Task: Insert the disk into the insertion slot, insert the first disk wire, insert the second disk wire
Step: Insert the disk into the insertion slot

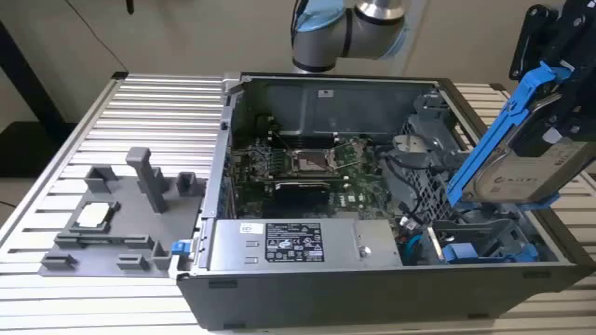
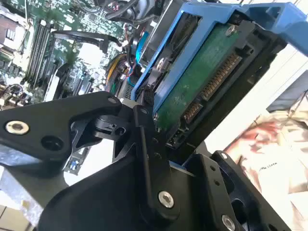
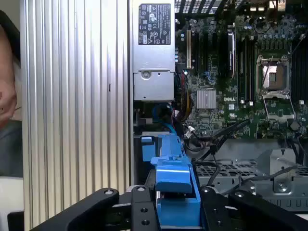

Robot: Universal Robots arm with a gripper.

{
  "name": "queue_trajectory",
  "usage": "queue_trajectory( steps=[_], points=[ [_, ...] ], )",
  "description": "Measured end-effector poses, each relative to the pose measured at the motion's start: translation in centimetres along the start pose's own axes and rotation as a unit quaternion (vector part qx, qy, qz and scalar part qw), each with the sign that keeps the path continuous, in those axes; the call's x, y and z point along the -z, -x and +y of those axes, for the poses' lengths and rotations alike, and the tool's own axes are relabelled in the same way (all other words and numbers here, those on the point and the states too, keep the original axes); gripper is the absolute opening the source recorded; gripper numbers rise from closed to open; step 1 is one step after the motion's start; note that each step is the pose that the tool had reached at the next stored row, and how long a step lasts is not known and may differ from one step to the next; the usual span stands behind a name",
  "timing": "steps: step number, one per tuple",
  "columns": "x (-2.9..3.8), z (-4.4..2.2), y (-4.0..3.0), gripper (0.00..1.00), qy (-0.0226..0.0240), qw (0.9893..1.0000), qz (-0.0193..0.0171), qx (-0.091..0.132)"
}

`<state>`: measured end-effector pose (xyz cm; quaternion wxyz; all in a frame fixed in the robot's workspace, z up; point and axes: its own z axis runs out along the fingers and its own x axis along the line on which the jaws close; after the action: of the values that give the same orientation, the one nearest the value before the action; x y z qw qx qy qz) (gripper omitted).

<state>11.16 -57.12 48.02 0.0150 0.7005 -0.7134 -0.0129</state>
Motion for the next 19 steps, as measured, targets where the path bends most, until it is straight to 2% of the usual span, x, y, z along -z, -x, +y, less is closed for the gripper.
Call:
queue_trajectory(
  steps=[12, 19],
  points=[
    [-0.02, 0.00, 0.00, 0.33, 0.0000, 1.0000, 0.0001, 0.000],
    [-0.84, -0.05, 0.00, 0.33, 0.0000, 1.0000, 0.0000, 0.000]
  ],
)
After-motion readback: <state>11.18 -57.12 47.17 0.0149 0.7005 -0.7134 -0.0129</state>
